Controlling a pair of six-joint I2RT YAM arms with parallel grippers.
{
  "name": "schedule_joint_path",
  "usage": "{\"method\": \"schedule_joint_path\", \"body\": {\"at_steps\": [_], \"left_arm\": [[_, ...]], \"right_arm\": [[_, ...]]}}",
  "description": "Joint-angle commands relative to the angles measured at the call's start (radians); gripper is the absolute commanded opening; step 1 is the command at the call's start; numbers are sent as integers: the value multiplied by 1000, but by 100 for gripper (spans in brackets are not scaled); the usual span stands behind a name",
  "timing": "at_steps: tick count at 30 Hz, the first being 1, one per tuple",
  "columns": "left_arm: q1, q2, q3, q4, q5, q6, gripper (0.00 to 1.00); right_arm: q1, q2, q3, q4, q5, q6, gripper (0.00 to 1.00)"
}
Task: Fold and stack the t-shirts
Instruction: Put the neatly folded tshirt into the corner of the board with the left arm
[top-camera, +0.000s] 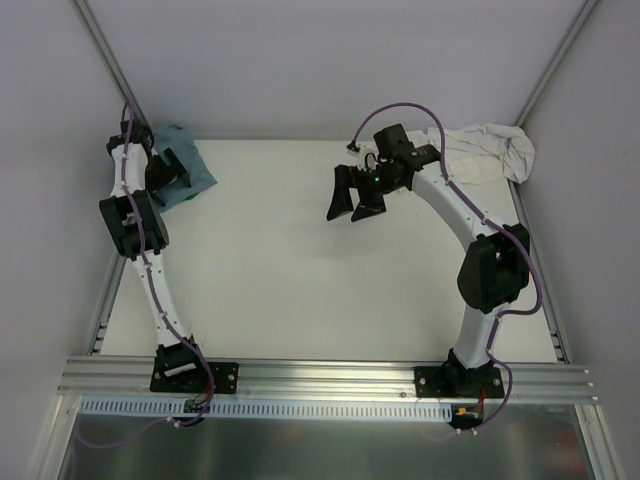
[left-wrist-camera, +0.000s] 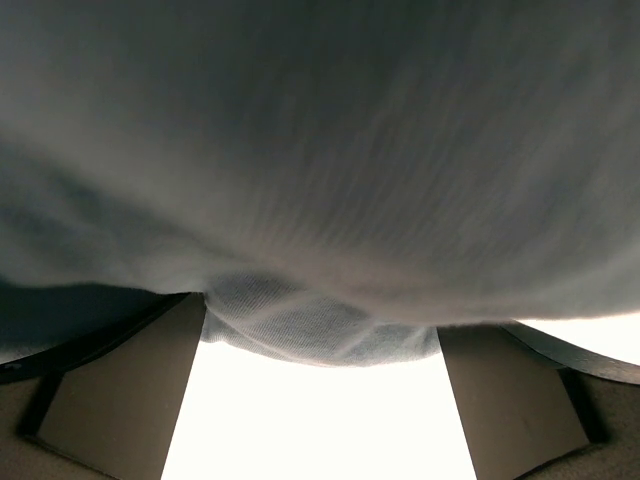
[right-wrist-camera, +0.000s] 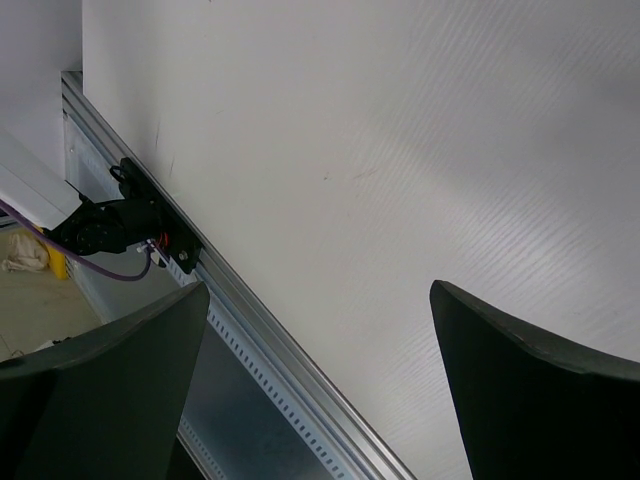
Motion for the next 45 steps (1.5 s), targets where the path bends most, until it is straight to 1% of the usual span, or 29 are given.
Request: {"method": "schedule_joint_path", "body": {"at_steps": [1, 3, 4, 7, 9, 11, 12, 13, 15, 16, 18, 19, 21, 25, 27, 28, 29, 31, 32, 33, 34, 35, 37, 39, 40, 43, 45], "left_arm": [[-43, 44, -1, -105, 9, 8, 99], [-43, 6, -11, -53, -34, 15, 99], [-40, -13, 2, -41, -80, 23, 99], [-29, -51, 18, 10, -132, 14, 99], [-26, -74, 16, 31, -143, 6, 98], [-29, -123, -2, 71, -203, 2, 99], [-31, -146, -36, 94, -202, 6, 99], [-31, -181, -37, 135, -183, 12, 99], [-34, -212, -31, 165, -191, 26, 99], [-34, -241, -39, 221, -183, 35, 99], [-32, -264, -39, 271, -169, 61, 99], [-34, -289, -48, 333, -171, 70, 99], [-35, -307, -71, 387, -159, 93, 99], [-66, -327, -57, 380, -185, 126, 99], [-112, -355, -77, 372, -221, 158, 99], [-127, -373, -100, 380, -232, 166, 99], [-145, -395, -181, 422, -238, 188, 99], [-196, -491, -299, 500, -284, 221, 99], [-205, -523, -409, 537, -287, 227, 99], [-210, -584, -457, 588, -283, 219, 99], [-210, -614, -508, 614, -266, 212, 99], [-210, -638, -592, 634, -270, 219, 99], [-206, -695, -661, 673, -299, 245, 99], [-195, -717, -708, 662, -307, 250, 99], [-180, -723, -718, 642, -301, 249, 99], [-167, -770, -777, 662, -275, 249, 99], [-155, -786, -786, 656, -229, 239, 99]], "right_arm": [[-6, -67, -2, 16, -20, 8, 99], [-6, -73, -8, 14, -15, 8, 99], [-7, -75, -11, 13, -15, 8, 100], [-6, -85, -29, 20, -14, 11, 99], [-7, -87, -34, 19, -14, 13, 99], [-7, -85, -32, 25, -17, 16, 99], [-7, -84, -28, 27, -20, 16, 99], [-6, -75, -22, 24, -23, 16, 100], [-6, -69, -16, 20, -32, 16, 99], [-6, -62, -3, 11, -35, 14, 100], [-7, -61, 9, 1, -37, 5, 100], [-6, -58, 21, -15, -40, 0, 99], [-7, -53, 40, -44, -40, -15, 99], [-6, -33, 104, -140, -46, -59, 99], [-7, -30, 123, -136, -55, -46, 99], [-9, -32, 123, -127, -73, -9, 99], [-7, -33, 132, -124, -78, 5, 99], [-6, -33, 152, -138, -60, 13, 99], [-7, -42, 162, -142, -47, 9, 99], [-7, -47, 164, -147, -35, 5, 100], [-7, -52, 167, -145, -12, 3, 100], [-7, -58, 173, -145, -6, 5, 99], [-7, -55, 187, -147, -3, 12, 100], [-7, -39, 214, -150, -4, 20, 99], [-6, -33, 224, -150, -9, 23, 99], [2, -13, 251, -141, -1, 40, 99], [6, -12, 251, -110, 8, 57, 100]]}}
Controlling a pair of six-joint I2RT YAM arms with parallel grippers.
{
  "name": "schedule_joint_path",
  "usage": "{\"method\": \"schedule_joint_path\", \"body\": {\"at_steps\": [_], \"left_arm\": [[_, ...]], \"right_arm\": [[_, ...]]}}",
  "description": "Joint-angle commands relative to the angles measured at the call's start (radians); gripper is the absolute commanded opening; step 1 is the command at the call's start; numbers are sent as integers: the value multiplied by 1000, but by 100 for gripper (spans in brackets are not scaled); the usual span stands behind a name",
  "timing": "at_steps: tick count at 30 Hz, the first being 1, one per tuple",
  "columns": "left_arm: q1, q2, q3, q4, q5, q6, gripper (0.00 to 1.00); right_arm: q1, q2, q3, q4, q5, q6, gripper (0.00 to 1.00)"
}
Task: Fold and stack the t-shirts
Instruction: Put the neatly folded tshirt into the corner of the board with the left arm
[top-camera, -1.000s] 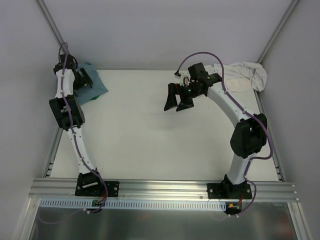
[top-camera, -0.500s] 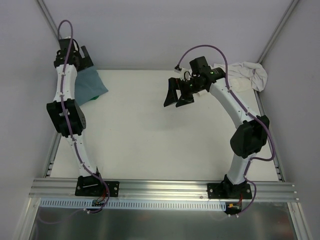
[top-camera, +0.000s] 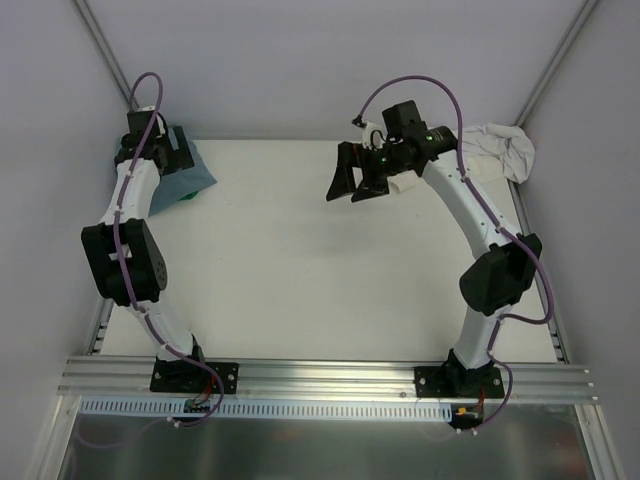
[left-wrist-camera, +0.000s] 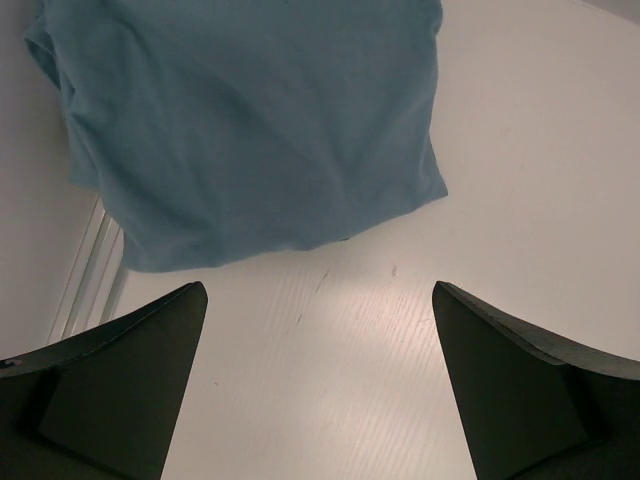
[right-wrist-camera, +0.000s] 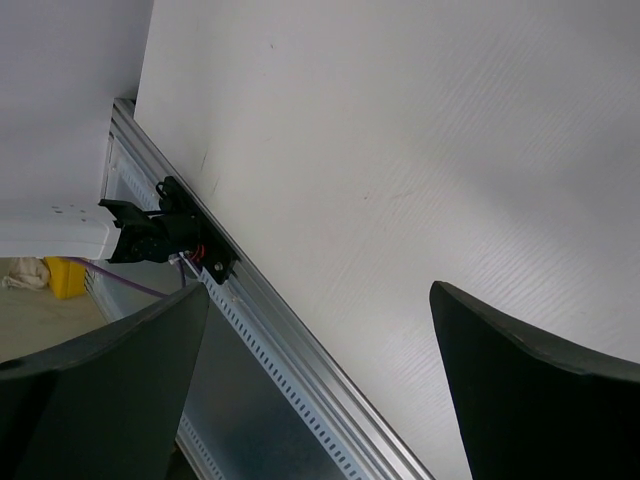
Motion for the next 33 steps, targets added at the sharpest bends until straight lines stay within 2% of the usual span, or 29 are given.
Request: {"method": "schedule_joint_path", "body": {"at_steps": [1, 5, 8, 12, 16, 20, 23, 28, 33], "left_arm": [[18, -86, -12, 47, 53, -8, 99], [64, -116, -20, 50, 203, -88, 99], [92, -168, -77, 104, 249, -104, 99], [111, -175, -55, 54, 202, -47, 99], [119, -167, -69, 72, 174, -28, 99], [112, -55, 7, 49, 119, -31, 99], [76, 20, 76, 40, -8, 16, 99], [52, 141, 167, 72, -114, 82, 99], [26, 218, 228, 123, -199, 130, 98]], "right_arm": [[15, 9, 38, 26, 19, 34, 100], [24, 3, 23, 97, 38, 67, 100], [26, -18, -23, 153, 52, 84, 100], [26, -34, -68, 193, 50, 97, 99], [24, -35, -69, 197, 52, 91, 100], [26, -49, -82, 190, 49, 80, 99], [24, -60, -94, 169, 50, 69, 99], [26, -64, -86, 77, 29, 52, 100], [24, -29, 6, -59, 32, -15, 99]]}}
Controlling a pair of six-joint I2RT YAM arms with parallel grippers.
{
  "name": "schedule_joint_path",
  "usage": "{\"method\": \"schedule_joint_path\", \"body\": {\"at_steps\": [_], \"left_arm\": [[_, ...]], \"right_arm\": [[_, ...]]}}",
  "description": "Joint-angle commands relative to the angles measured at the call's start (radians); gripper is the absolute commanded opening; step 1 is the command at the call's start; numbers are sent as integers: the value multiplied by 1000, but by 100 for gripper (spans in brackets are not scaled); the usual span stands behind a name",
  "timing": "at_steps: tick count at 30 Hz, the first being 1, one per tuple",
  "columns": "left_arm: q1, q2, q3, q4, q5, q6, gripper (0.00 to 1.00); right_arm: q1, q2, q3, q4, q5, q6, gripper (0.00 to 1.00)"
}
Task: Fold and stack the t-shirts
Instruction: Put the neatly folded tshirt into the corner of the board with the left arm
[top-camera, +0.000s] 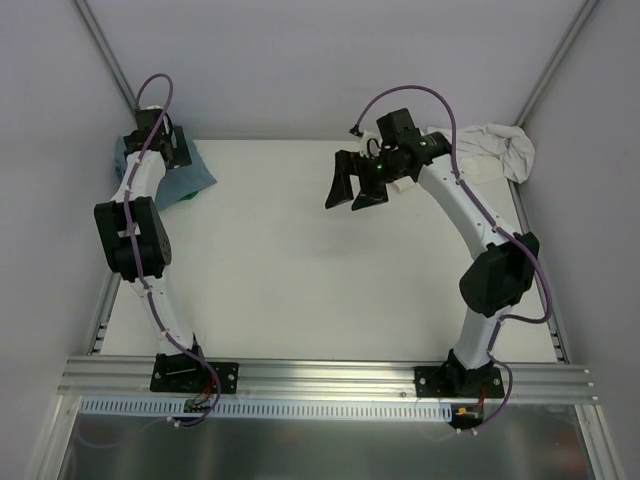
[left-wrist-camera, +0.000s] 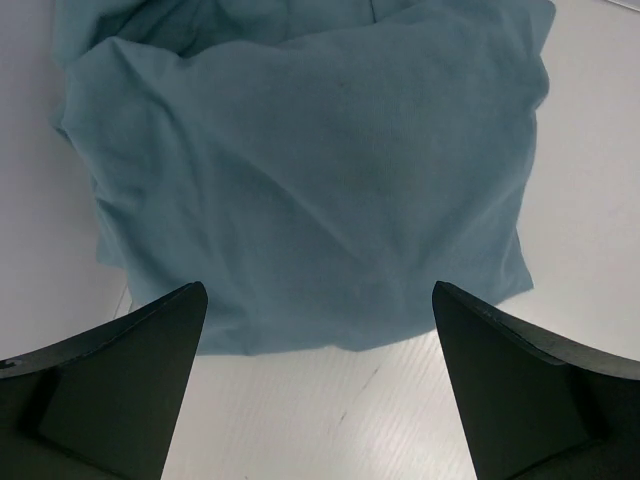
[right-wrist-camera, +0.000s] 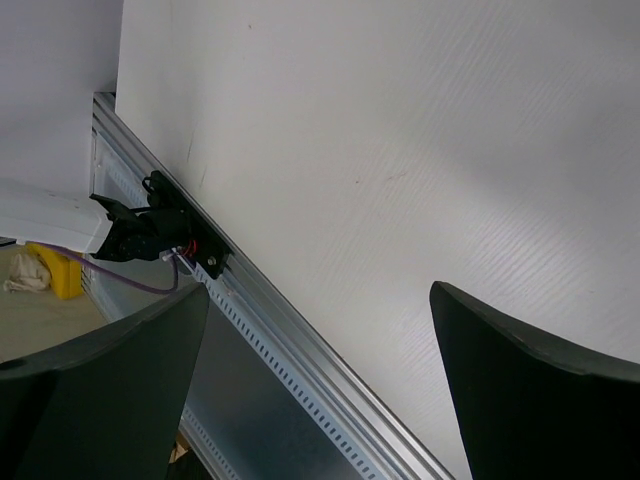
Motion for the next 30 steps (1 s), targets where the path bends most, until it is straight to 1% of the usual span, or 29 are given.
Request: {"method": "schedule_joint_path", "body": {"at_steps": [1, 3, 7, 10, 12, 14, 15, 16, 18, 19, 20, 22, 23, 24, 28, 30], "left_arm": [[-14, 35, 99, 42, -118, 72, 98], [-30, 43, 106, 71, -178, 121, 98], [-34, 28, 87, 148, -239, 149, 98], [-21, 22, 95, 164, -229, 143, 99], [2, 17, 92, 144, -197, 80, 98], [47, -13, 69, 142, -114, 40, 98], [61, -24, 43, 144, -92, -7, 97], [71, -42, 31, 156, -77, -16, 97], [117, -56, -6, 163, 4, -48, 96], [136, -70, -20, 186, 36, -62, 96], [177, -82, -43, 203, 116, -96, 96], [219, -110, -113, 261, 190, -127, 95], [255, -119, -132, 275, 252, -136, 95], [268, -121, -152, 285, 286, -133, 95], [298, -98, -157, 291, 377, -119, 94], [308, -63, -134, 314, 420, -122, 94]], "right_arm": [[4, -16, 106, -119, -12, -52, 100], [5, 4, 132, -144, -14, -54, 99], [10, 29, 175, -189, -5, -48, 99], [21, 29, 185, -195, 8, -39, 100], [28, 27, 192, -205, 18, -35, 99], [34, 27, 197, -212, 31, -35, 99], [34, 26, 197, -213, 34, -35, 100], [36, 24, 197, -219, 38, -34, 99], [42, 21, 194, -222, 46, -34, 99], [44, 20, 194, -225, 48, -35, 100], [47, 20, 194, -225, 51, -35, 99], [50, 21, 195, -233, 52, -32, 99], [53, 21, 197, -235, 52, -32, 99], [54, 21, 197, -236, 54, -31, 100], [65, 32, 220, -239, 55, -20, 99], [73, 46, 238, -250, 55, -17, 99]]}}
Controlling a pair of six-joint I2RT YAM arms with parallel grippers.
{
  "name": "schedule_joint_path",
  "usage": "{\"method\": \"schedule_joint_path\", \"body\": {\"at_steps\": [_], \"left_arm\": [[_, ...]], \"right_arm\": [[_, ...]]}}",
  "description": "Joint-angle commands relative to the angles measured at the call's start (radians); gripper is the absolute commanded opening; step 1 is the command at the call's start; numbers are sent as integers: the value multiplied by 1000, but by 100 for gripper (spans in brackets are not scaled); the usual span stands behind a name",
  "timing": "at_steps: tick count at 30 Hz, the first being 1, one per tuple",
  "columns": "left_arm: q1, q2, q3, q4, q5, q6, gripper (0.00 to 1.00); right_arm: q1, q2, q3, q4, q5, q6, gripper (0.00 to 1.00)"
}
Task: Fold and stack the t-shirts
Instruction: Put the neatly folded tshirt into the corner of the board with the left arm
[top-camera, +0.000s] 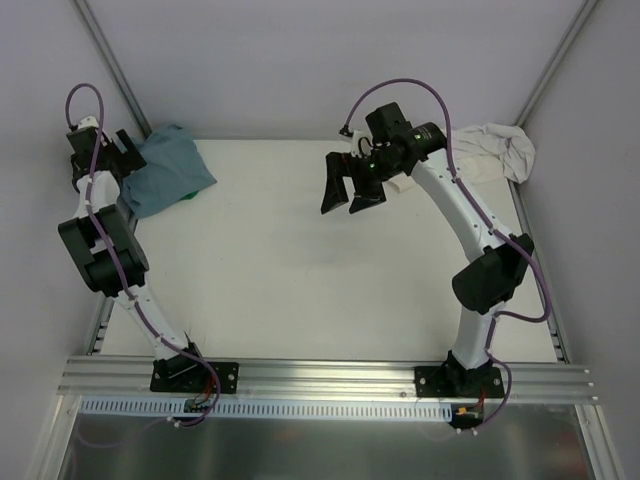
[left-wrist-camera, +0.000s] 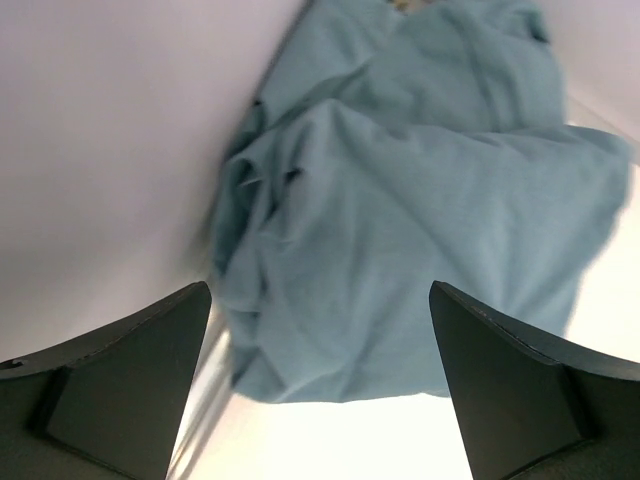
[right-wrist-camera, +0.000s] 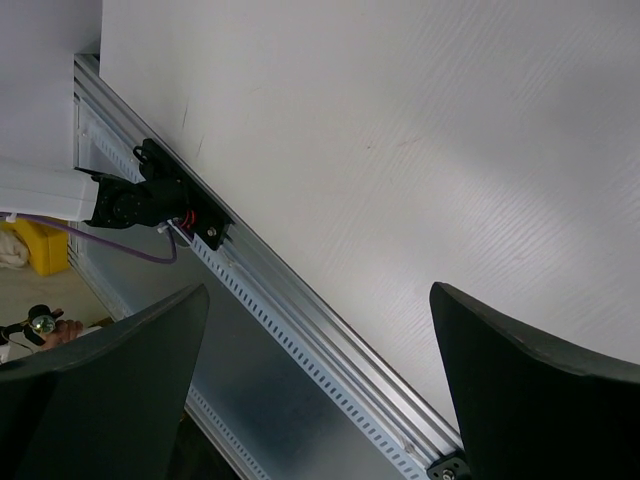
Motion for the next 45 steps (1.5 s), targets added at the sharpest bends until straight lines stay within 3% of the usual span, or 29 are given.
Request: {"method": "schedule_joint_path", "body": {"at_steps": [1, 11, 23, 26, 28, 31, 38, 45], "left_arm": [[19, 11, 27, 85, 145, -30, 93], [21, 128, 126, 62, 189, -8, 92], [21, 221, 197, 62, 140, 47, 89], [21, 241, 217, 58, 119, 62, 80], [21, 252, 225, 42, 108, 72, 56], [21, 270, 225, 52, 80, 73, 8], [15, 313, 266, 101, 56, 76, 0], [-39, 319, 422, 41, 39, 99, 0]], "right_arm": [[17, 12, 79, -35, 7, 9, 99], [26, 15, 91, -75, 29, 6, 100], [26, 30, 99, -117, 27, -8, 99], [28, 43, 119, -133, 26, -13, 99], [26, 49, 134, -144, 23, -19, 99], [26, 63, 149, -173, 21, -31, 100], [26, 76, 150, -215, 10, -56, 99], [26, 98, 156, -216, -14, -56, 99]]}}
